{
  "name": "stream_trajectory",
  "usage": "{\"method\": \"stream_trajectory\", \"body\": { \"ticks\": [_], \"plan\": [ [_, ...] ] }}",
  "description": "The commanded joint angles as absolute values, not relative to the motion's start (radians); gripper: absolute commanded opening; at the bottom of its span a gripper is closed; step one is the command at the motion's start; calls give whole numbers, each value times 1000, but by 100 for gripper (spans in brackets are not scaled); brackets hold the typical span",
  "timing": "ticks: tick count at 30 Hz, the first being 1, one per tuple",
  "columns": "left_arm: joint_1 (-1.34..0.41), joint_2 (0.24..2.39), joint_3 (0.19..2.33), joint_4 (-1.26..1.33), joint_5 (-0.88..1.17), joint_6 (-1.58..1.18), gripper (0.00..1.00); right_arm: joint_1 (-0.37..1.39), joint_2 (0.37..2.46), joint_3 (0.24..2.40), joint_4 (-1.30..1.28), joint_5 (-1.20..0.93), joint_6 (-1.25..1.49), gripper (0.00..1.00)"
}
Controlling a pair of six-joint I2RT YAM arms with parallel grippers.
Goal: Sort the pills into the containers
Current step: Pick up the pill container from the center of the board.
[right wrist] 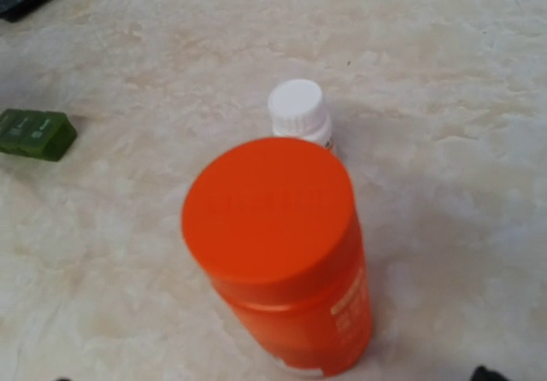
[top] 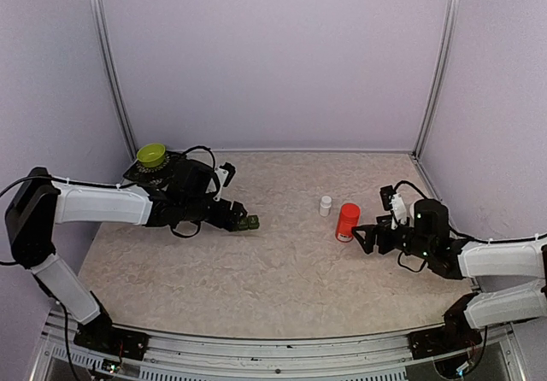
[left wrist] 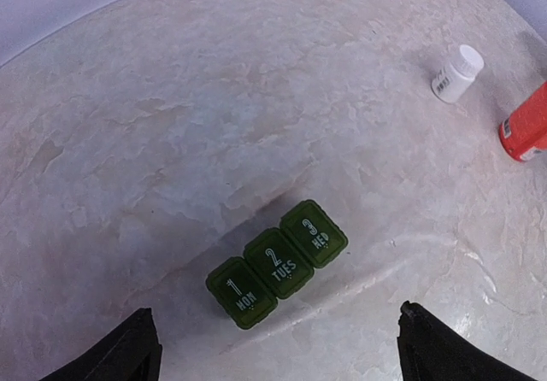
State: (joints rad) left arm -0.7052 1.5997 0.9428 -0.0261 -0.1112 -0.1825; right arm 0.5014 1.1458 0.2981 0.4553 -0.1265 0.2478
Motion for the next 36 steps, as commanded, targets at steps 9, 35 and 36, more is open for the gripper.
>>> {"method": "stream_trajectory", "body": {
  "ticks": [9,35,36],
  "plan": [
    [-630,1769,1058,-73,82,160,84,517,898,374,166,-198,263,100],
    [-589,1952,1163,-157,154,317,71,520,816,417,68,-312,289,100],
    [-589,1954,1164,-158,151,315,70,520,815,418,67,-312,289,100]
  ]
}}
